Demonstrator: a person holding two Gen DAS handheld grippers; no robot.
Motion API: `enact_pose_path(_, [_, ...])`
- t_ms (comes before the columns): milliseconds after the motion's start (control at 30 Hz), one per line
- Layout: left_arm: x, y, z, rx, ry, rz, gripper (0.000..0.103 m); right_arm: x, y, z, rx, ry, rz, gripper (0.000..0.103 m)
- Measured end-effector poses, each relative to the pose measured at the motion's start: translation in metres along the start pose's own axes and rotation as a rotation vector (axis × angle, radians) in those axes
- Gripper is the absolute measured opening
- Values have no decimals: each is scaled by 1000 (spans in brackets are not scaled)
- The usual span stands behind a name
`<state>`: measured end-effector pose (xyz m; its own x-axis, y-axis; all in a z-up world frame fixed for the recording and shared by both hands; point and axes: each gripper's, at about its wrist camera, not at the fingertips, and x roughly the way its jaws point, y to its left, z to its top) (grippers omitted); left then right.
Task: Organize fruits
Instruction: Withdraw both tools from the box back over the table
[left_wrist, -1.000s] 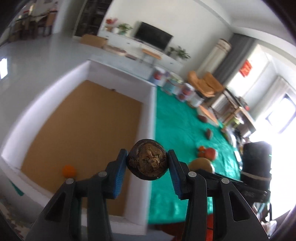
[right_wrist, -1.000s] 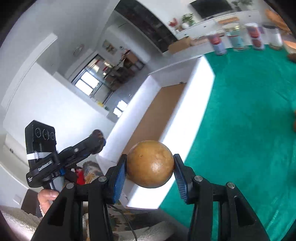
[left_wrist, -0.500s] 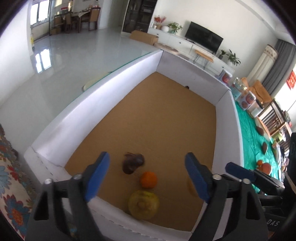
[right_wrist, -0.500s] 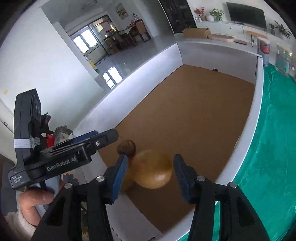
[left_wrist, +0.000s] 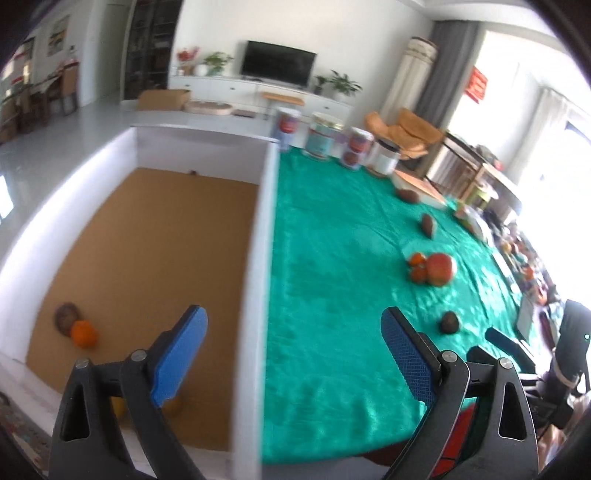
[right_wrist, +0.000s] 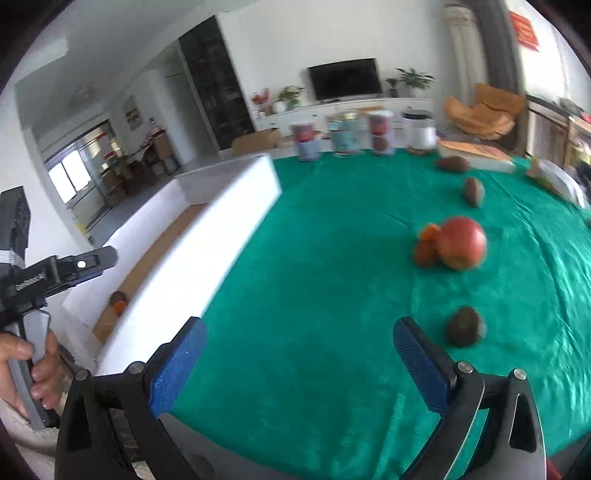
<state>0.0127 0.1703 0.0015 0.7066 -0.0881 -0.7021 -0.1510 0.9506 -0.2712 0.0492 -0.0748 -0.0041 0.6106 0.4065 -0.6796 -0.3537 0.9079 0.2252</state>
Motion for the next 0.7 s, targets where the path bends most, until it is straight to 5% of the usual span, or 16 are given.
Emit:
enact_pose_path(167, [45,-84,-21,168,97,-120,97,-43,-100,-14,104,-81,-379,101])
enact_pose_path(300, [92,-125,-37,277,142,-73,97,-48,-159,-29,104,-19,-579,101])
enact_pose_path(400, [123,-126,-42,280,166,-25,96,-48,-195,-52,189,35,-542,101])
enact_pose_path(700, [183,-108,-39,238,145,137,97,-20,-197,-47,179,69,-486,101])
